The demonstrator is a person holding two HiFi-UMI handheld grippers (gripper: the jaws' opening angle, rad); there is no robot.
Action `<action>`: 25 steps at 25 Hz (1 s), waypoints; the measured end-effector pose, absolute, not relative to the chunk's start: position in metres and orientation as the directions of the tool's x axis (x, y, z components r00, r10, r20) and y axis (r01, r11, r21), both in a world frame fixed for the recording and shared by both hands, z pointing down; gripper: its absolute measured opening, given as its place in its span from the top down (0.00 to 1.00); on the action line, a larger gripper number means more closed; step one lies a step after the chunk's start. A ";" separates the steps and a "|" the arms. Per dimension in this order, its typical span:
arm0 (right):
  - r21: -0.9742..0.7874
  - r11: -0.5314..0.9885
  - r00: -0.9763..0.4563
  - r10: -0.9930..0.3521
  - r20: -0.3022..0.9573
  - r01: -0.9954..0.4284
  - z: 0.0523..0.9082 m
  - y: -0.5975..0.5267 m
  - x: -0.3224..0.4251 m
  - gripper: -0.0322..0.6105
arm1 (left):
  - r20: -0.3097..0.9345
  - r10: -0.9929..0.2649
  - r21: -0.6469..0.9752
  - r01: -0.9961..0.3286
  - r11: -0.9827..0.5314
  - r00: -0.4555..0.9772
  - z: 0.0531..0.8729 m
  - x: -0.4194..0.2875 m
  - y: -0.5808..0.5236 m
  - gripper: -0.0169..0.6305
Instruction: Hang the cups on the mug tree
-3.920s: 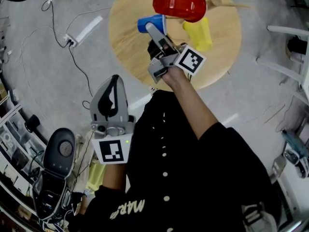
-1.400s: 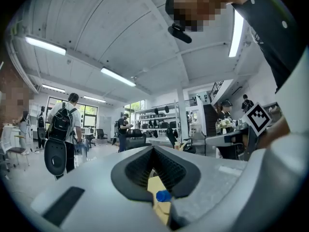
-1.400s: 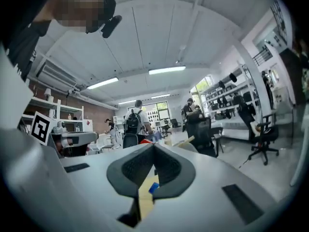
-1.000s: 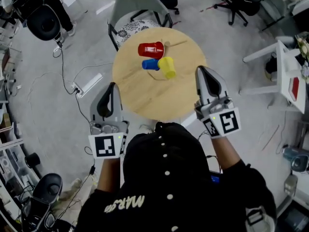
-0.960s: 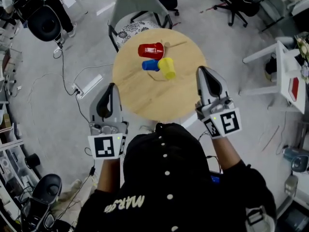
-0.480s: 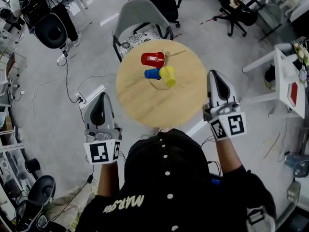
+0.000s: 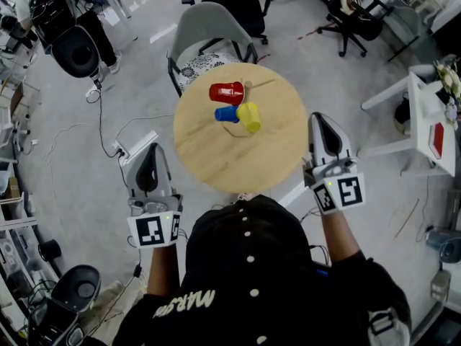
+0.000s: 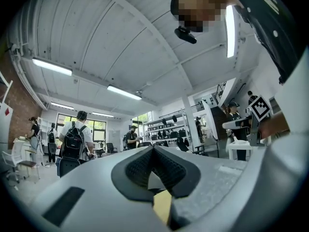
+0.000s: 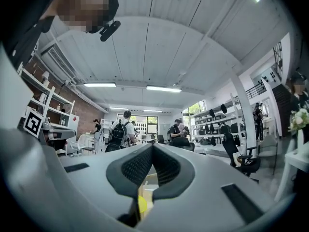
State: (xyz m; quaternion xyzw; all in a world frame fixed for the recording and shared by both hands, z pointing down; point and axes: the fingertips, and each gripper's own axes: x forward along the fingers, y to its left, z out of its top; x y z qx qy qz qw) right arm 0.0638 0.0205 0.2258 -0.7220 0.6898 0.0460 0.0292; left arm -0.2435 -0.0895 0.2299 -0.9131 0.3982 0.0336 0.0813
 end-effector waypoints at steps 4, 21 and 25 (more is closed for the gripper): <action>0.013 -0.052 0.050 -0.993 -0.108 -0.999 0.225 0.019 0.066 0.95 | -0.114 -0.728 -0.102 -0.737 -0.668 0.676 0.232 -0.241 -0.093 0.98; 0.021 -0.031 0.029 -0.995 -0.096 -0.999 0.229 0.013 0.061 0.95 | -0.119 -0.722 -0.106 -0.732 -0.674 0.682 0.229 -0.235 -0.094 0.98; 0.027 -0.028 0.025 -0.995 -0.092 -0.999 0.231 0.011 0.060 0.95 | -0.121 -0.723 -0.106 -0.733 -0.671 0.680 0.232 -0.236 -0.093 0.98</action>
